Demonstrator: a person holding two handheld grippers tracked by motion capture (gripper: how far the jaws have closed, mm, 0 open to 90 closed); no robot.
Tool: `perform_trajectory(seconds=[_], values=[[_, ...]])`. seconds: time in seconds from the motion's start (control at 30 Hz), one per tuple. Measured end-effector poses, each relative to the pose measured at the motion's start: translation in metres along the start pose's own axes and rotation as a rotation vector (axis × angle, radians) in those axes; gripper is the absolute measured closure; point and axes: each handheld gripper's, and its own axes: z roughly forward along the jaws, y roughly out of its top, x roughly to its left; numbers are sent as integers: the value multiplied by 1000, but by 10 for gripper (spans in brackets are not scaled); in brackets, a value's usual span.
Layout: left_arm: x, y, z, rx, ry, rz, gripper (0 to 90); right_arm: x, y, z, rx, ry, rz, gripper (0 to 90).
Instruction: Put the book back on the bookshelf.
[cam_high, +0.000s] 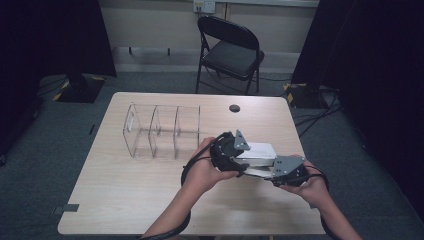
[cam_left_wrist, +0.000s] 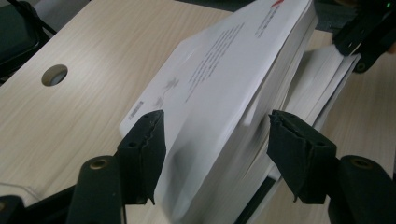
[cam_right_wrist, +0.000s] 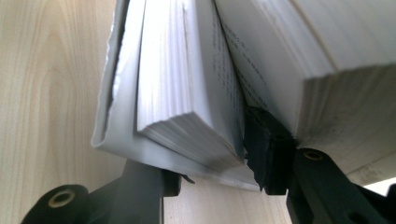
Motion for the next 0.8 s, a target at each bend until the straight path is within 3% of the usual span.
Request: perform_trajectory(seconds=[0.03, 0.17, 0.3, 0.37, 0.8], values=[[1, -4, -2, -3, -18, -17, 366, -1, 0, 0, -2, 2, 0, 600], [5, -14, -8, -28, -15, -42, 333, -4, 1, -1, 4, 13, 17, 600], [7, -22, -15, -7, -26, -46, 336, -8, 1, -2, 1, 24, 33, 599], [7, -28, -16, 7, -26, -39, 328, -11, 2, -2, -3, 32, 35, 599], [13, -69, -3, 17, -64, -113, 314, -20, 4, -7, -14, 85, 75, 601]])
